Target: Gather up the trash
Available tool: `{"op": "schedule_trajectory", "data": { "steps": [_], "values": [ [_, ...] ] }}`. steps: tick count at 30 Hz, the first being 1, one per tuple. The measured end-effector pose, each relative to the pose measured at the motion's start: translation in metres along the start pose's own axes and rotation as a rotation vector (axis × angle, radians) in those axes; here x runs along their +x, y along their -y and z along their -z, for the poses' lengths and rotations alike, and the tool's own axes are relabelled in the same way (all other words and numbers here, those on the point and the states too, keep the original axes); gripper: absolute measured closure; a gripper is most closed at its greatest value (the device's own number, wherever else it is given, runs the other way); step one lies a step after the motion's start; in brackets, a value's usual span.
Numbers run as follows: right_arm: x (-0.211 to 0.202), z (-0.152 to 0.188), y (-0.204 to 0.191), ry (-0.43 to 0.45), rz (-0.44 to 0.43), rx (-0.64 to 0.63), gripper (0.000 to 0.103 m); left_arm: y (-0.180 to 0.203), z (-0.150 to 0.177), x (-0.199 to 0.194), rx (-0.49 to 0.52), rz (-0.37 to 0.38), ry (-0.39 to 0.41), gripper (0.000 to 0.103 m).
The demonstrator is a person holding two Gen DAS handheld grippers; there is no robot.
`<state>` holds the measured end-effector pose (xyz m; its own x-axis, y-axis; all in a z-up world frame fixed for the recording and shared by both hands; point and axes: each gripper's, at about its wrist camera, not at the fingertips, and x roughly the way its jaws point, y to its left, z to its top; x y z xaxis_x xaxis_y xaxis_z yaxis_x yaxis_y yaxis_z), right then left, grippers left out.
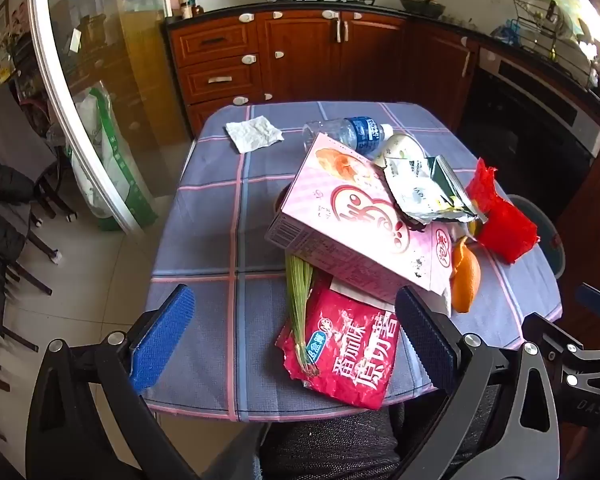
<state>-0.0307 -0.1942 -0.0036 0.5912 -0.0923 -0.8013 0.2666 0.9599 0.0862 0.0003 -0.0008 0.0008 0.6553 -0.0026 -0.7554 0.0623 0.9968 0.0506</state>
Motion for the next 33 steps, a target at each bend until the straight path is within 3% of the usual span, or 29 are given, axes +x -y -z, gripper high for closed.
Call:
{"op": "schedule_trajectory", "data": {
  "steps": [4,33],
  "values": [
    [0.000,-0.001,0.001,-0.002,0.000,0.001,0.005,0.000,0.000,-0.004,-0.004,-0.004,0.029,0.003],
    [0.005,0.001,-0.001,-0.021,-0.001,-0.004,0.005,-0.002,0.003,-0.002,-0.011,-0.023,0.008,0.003]
  ]
}}
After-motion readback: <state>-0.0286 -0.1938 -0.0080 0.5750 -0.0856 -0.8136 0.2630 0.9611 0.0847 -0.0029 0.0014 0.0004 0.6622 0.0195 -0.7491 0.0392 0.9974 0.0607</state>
